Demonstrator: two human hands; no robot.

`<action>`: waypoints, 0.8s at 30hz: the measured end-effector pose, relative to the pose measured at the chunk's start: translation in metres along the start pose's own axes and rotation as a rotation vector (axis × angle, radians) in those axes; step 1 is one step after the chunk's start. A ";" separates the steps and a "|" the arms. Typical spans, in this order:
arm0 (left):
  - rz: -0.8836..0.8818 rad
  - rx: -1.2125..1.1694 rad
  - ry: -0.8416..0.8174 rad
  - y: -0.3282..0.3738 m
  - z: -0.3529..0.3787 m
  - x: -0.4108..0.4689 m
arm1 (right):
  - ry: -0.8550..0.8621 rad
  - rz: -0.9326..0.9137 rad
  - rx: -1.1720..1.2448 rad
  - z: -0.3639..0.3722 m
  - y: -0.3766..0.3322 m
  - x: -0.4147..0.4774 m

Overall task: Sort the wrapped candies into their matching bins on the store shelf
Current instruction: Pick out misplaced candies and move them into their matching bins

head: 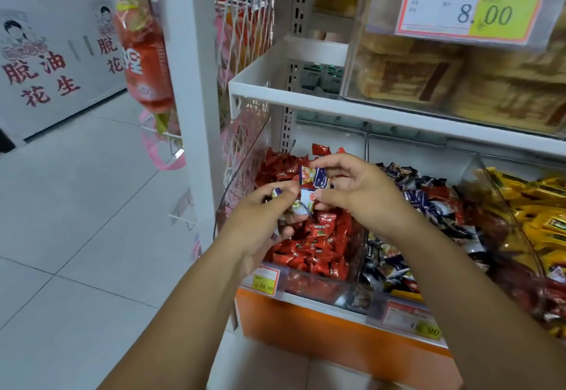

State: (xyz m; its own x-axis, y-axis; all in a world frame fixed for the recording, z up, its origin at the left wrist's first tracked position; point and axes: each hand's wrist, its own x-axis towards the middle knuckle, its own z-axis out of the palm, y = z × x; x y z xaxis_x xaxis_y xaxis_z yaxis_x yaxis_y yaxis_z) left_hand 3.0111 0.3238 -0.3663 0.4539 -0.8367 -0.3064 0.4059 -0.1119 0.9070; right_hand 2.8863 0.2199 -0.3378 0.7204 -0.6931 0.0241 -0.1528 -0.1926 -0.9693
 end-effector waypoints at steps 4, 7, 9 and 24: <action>0.047 0.101 -0.033 0.002 0.008 -0.001 | -0.005 0.000 0.019 0.000 -0.003 -0.008; 0.179 0.287 -0.045 0.008 0.028 -0.008 | 0.068 0.027 0.091 -0.015 -0.004 -0.020; 0.307 0.472 -0.050 0.011 0.046 -0.012 | 0.160 0.092 0.149 -0.036 -0.004 -0.029; 0.463 0.861 -0.302 0.002 0.137 0.005 | 0.437 0.143 -0.309 -0.134 0.020 -0.068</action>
State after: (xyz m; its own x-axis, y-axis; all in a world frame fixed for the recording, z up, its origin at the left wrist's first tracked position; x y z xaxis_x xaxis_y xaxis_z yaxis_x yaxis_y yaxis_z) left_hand 2.9058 0.2463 -0.3261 0.1544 -0.9825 0.1046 -0.5202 0.0092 0.8540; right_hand 2.7434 0.1698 -0.3260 0.3401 -0.9384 0.0607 -0.4670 -0.2246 -0.8552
